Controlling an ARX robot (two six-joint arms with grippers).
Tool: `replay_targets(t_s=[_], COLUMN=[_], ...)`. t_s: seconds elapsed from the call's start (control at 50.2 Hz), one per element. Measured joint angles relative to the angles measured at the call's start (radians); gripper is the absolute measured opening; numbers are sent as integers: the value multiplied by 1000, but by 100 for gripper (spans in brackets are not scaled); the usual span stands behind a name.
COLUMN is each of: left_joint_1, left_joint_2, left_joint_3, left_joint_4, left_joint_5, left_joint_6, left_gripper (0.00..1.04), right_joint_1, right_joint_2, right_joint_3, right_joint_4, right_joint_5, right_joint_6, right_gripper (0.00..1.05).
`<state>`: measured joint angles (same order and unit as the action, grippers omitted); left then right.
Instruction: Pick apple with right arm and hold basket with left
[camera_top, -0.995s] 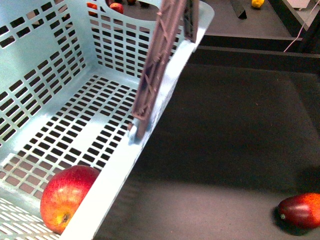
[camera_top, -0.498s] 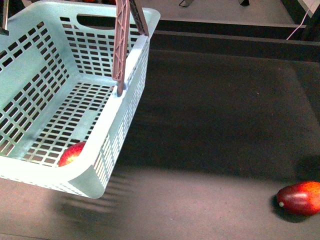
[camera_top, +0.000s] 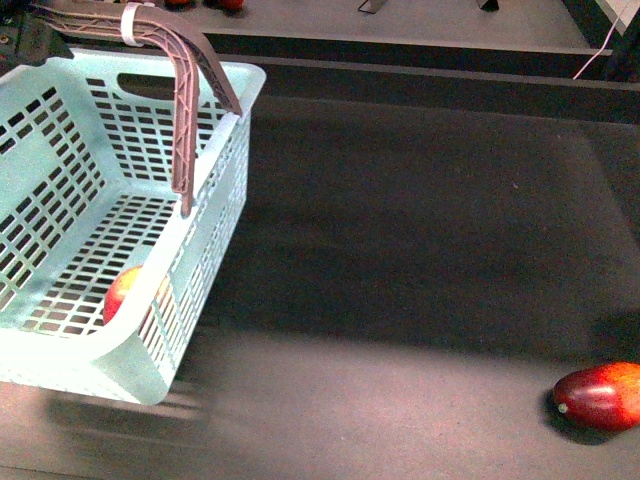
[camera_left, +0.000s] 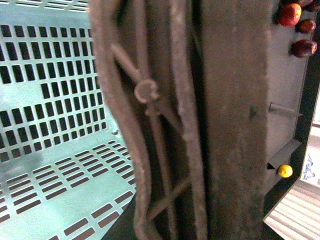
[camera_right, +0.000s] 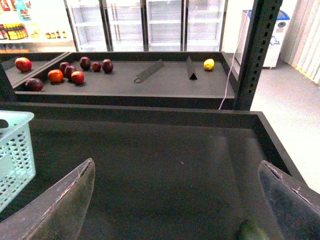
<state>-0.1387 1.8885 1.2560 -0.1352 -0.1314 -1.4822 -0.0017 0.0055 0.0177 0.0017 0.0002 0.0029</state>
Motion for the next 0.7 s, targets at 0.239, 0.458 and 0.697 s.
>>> replay_targets(t_s=[0.239, 0.458, 0.697], left_joint_1=[41, 42, 33], left_joint_2=[50, 55, 31], left_joint_3=[0, -35, -123], left_joint_4=[10, 42, 110], left_joint_5=[-19, -23, -48], left_joint_6=[-29, -35, -68], left_gripper=[16, 16, 31], right_joint_1=[0, 0, 0], right_joint_2=[0, 0, 0], right_joint_3=[0, 0, 0], right_joint_4=[0, 0, 0], right_joint_5=[0, 0, 0], right_joint_6=[0, 0, 0], right_gripper=[96, 96, 96])
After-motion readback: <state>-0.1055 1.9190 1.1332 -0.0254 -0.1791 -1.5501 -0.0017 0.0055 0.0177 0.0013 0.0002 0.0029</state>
